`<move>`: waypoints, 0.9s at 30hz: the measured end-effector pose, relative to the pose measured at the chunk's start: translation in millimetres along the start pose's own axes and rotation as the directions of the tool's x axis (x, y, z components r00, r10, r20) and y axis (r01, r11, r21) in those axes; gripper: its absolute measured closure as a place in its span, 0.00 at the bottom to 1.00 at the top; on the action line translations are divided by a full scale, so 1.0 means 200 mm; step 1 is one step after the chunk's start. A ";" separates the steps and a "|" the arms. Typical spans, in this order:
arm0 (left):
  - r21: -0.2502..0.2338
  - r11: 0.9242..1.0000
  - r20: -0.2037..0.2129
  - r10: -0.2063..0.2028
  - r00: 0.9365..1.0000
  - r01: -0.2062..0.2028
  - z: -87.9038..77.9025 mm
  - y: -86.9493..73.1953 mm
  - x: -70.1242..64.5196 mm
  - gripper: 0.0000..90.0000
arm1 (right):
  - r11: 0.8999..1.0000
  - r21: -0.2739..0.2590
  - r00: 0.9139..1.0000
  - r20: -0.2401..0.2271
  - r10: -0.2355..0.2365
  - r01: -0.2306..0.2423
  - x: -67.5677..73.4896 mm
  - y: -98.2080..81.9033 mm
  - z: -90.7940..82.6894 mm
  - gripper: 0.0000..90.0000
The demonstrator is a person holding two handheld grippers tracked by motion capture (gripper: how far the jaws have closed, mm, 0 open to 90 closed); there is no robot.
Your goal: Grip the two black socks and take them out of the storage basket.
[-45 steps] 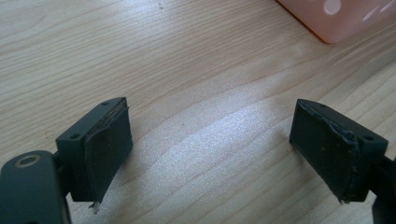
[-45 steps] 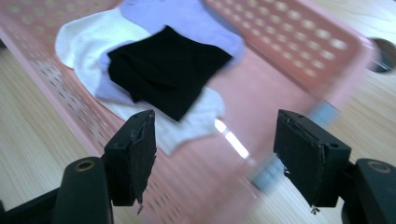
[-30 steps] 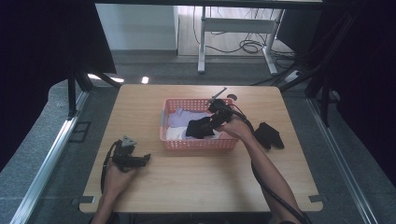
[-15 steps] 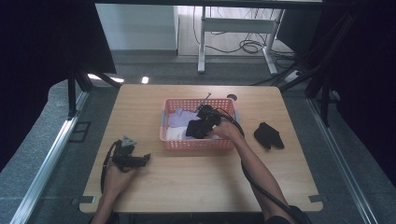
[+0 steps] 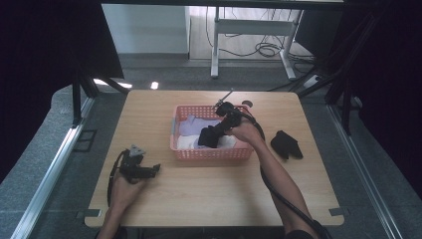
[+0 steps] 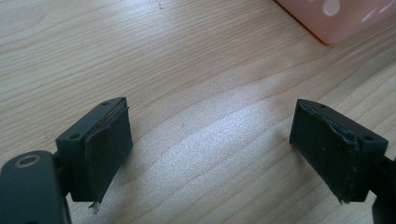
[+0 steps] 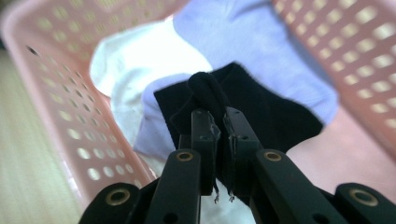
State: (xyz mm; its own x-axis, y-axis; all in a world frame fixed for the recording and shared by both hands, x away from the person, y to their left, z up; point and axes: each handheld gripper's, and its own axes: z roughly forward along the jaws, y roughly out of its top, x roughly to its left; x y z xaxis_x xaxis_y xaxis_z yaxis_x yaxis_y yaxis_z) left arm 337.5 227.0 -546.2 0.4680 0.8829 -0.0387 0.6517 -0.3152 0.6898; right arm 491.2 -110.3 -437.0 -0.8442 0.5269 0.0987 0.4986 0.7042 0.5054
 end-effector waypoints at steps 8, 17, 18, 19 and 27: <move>-0.004 1.000 -0.001 -0.002 1.000 0.002 0.00 0.00 0.00 0.14 | 0.998 -0.067 1.000 0.016 0.022 -0.021 -0.01 0.07 -0.23 0.94; -0.002 1.000 -0.001 0.001 1.000 -0.001 0.00 0.00 0.00 0.14 | 0.994 -0.104 1.000 0.021 0.021 -0.019 0.01 0.14 -0.43 0.94; -0.002 1.000 -0.001 0.000 1.000 0.000 0.00 0.00 0.00 0.14 | 0.994 -0.110 0.999 0.023 0.023 -0.021 0.01 0.14 -0.45 0.94; -0.003 1.000 0.000 0.000 1.000 0.000 0.00 0.00 0.00 0.14 | 0.993 -0.112 0.999 0.025 0.022 -0.019 0.01 0.15 -0.46 0.94; -0.003 1.000 0.002 -0.002 1.000 0.002 0.00 0.00 0.00 0.14 | 0.991 -0.131 0.999 0.041 0.023 -0.017 0.01 0.16 -0.60 0.94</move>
State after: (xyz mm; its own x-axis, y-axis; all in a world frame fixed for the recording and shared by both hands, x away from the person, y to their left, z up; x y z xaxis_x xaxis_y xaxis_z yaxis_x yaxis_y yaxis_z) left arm 337.8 227.3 -546.2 0.4678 0.8828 -0.0414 0.6510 -0.3126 0.6917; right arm 482.0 -142.6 -317.9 -0.8238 0.5620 0.0747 0.4829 0.6266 0.6117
